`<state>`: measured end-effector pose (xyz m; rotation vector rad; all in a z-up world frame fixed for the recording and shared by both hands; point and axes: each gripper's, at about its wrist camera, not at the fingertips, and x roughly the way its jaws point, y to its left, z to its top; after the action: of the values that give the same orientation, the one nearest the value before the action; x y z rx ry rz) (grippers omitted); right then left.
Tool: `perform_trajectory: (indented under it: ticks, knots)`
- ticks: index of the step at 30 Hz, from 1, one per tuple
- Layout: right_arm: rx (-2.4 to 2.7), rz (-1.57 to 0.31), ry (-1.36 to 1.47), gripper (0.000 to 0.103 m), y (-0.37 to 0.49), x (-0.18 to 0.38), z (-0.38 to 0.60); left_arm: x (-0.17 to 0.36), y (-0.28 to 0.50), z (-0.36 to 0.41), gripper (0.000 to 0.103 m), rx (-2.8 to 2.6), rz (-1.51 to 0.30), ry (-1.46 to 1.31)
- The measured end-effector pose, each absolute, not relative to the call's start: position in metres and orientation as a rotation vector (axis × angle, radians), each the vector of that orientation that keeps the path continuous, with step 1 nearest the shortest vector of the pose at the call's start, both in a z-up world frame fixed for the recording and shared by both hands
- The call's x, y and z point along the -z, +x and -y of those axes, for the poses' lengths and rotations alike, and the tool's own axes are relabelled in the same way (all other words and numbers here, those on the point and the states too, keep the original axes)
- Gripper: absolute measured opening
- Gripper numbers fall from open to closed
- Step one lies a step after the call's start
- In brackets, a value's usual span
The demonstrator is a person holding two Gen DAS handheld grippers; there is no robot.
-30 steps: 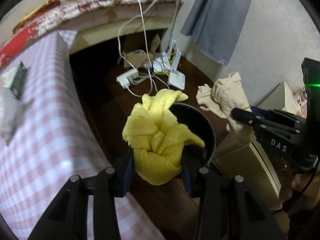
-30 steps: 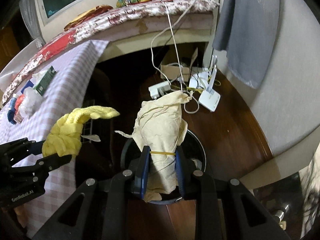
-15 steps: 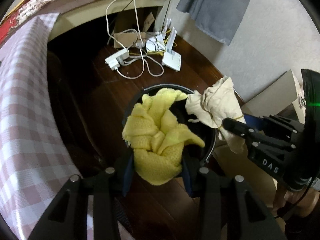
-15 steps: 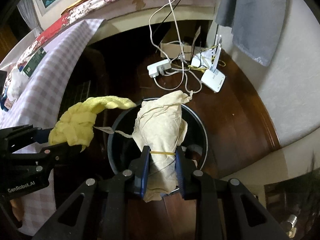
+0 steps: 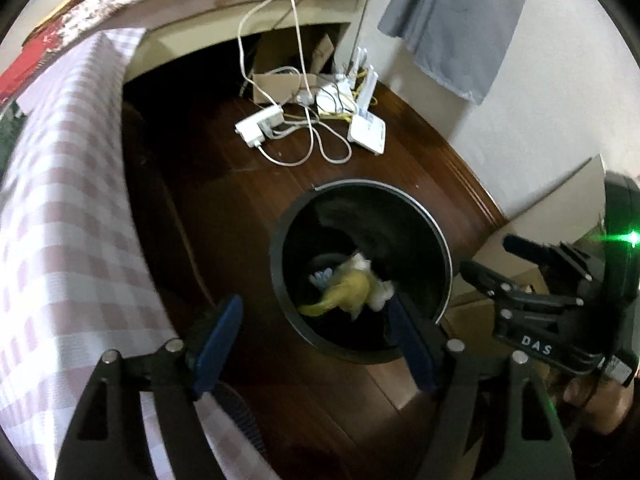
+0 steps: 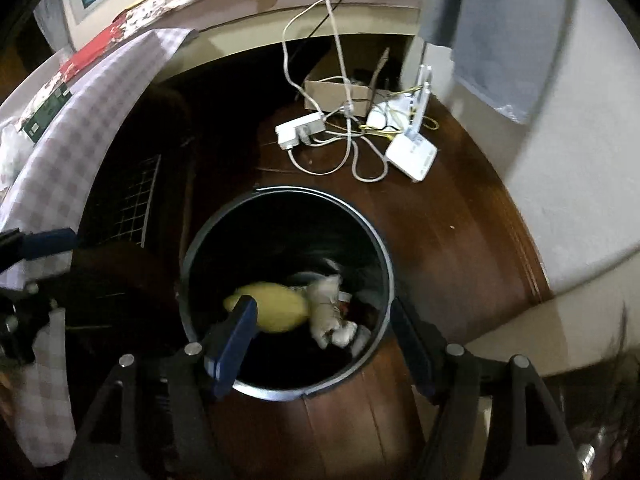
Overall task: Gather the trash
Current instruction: 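Move both tools back over the table toward the remaining trash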
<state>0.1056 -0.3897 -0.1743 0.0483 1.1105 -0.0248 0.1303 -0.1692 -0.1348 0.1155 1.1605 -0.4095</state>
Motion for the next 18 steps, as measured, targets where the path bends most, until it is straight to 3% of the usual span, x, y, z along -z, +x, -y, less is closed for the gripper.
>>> perform_trajectory:
  ticks: [3, 18]
  knots:
    - [0.04, -1.102, 0.062, 0.071, 0.1, 0.161, 0.388, 0.121, 0.124, 0.165, 0.087, 0.4, -1.113, 0.114]
    - [-0.013, -1.007, 0.048, 0.086, 0.097, 0.086, 0.329, 0.063, 0.109, 0.114, 0.092, 0.363, -0.959, 0.063]
